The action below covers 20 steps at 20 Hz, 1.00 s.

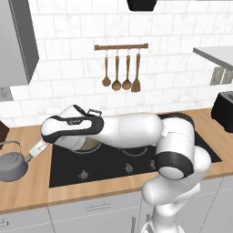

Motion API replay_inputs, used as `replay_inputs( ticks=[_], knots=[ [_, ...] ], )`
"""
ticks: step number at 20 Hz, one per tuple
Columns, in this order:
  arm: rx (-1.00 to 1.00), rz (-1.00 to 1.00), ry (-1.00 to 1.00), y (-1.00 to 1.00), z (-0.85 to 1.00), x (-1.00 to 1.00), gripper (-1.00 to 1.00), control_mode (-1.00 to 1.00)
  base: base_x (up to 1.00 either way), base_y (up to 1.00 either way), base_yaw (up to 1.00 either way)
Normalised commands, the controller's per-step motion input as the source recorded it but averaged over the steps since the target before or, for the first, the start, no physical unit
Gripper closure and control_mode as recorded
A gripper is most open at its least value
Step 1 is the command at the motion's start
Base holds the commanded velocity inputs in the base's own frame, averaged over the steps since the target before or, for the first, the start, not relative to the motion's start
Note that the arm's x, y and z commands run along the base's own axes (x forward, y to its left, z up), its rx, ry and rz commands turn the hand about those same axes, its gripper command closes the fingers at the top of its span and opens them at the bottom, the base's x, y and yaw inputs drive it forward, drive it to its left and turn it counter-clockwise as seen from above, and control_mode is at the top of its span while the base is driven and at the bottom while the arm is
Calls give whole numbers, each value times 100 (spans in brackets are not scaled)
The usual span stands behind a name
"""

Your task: Pick the kettle from the counter and place it on a stove burner. Then turn the burner on.

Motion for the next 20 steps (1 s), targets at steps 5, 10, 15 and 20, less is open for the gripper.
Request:
replay_inputs(
  ticks=[5, 10, 15, 20],
  knots=[
    [1, 0, 7, 37, -3, 38, -100, -100, 0, 0, 0],
    [0, 0, 12, 21, -9, 34, -100, -100, 0, 0, 0],
    [0, 0, 7, 29, -18, 33, -100, -100, 0, 0, 0],
    [0, 0, 0, 31, -16, 22, -100, -100, 0, 0, 0]
  ],
)
